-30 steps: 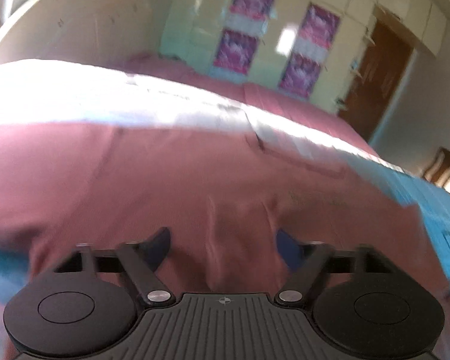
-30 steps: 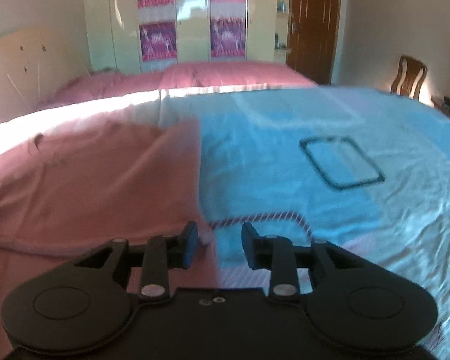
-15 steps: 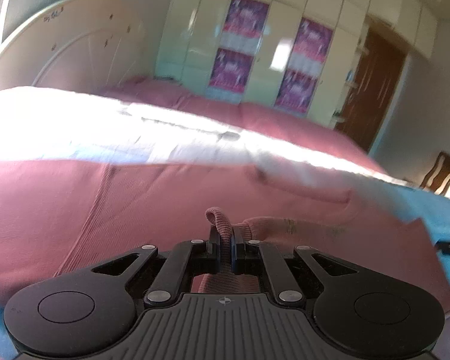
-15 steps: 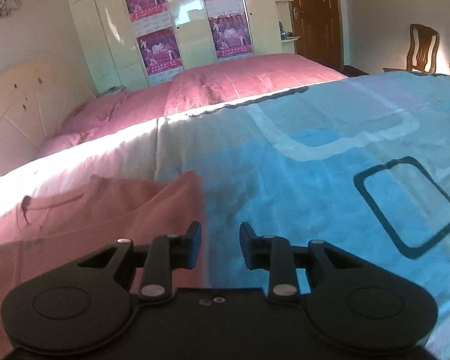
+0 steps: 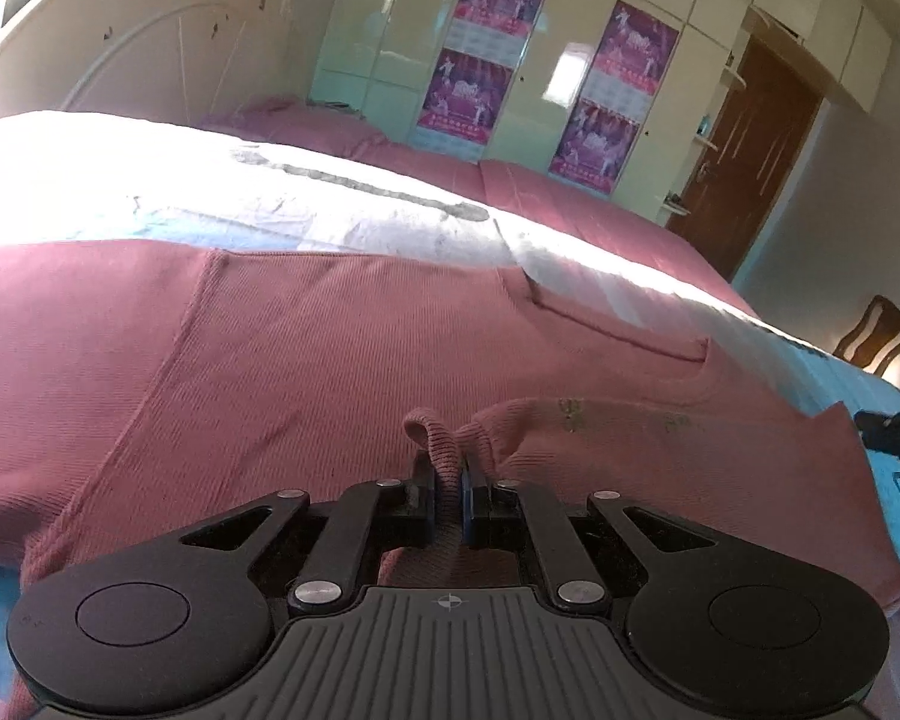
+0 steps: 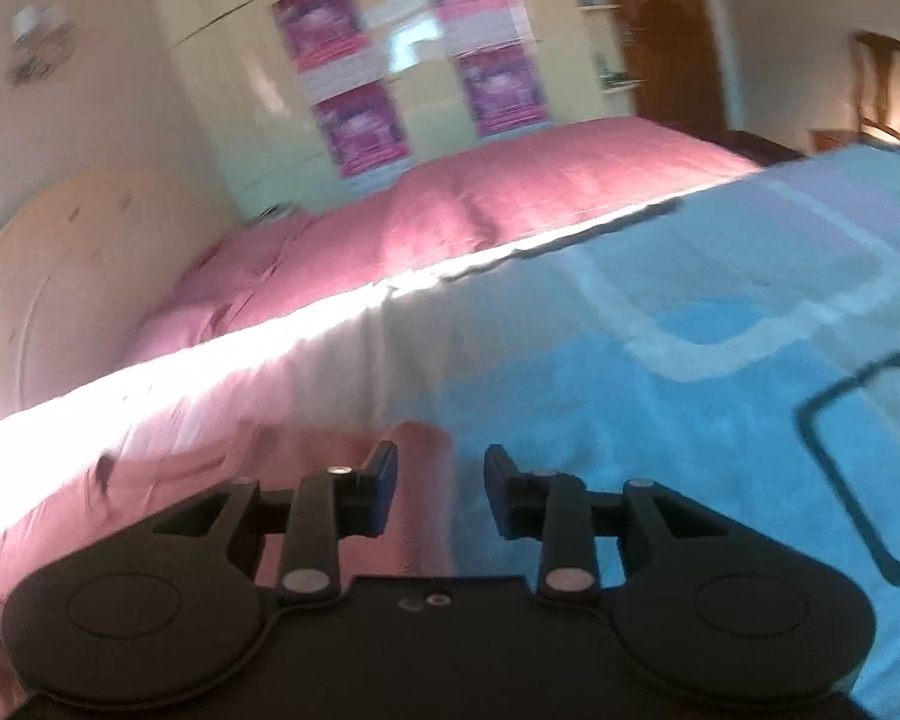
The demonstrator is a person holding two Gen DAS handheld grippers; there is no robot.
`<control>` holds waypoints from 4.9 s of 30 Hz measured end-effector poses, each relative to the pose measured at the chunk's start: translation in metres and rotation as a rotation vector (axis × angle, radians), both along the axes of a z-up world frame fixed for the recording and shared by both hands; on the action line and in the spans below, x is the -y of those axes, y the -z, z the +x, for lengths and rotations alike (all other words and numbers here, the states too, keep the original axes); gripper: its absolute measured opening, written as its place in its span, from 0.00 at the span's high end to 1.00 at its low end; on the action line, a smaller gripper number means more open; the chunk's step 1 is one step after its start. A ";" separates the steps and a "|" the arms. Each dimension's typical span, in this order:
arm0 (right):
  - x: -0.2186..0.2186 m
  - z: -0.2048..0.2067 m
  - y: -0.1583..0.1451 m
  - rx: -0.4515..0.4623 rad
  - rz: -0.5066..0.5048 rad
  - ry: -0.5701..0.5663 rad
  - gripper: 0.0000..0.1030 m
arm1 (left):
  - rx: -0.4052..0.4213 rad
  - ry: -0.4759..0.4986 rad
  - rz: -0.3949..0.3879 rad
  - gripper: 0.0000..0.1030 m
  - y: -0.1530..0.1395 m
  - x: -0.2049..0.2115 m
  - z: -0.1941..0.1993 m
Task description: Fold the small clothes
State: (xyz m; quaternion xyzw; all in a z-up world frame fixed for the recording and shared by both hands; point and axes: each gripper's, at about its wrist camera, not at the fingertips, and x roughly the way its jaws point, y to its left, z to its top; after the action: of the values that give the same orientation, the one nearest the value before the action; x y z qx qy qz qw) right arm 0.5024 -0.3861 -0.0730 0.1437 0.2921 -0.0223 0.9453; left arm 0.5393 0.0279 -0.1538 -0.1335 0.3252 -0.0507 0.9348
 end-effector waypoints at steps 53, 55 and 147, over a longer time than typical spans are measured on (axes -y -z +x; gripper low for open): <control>-0.026 -0.028 0.005 -0.111 -0.229 -0.115 0.85 | 0.113 0.109 0.209 0.56 -0.037 0.036 -0.022; -0.036 -0.031 0.016 -0.146 -0.235 -0.136 0.85 | 0.054 0.172 0.206 0.49 -0.025 0.056 -0.018; -0.145 -0.105 -0.014 -0.099 -0.173 0.174 0.58 | 0.068 -0.730 -0.346 0.33 0.030 -0.433 -0.120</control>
State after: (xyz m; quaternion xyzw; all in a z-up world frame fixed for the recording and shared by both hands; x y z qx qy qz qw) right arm 0.3973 -0.2415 -0.0585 0.0850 0.3217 -0.1363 0.9331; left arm 0.4196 0.4606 -0.1840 -0.3939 0.2120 0.2264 0.8652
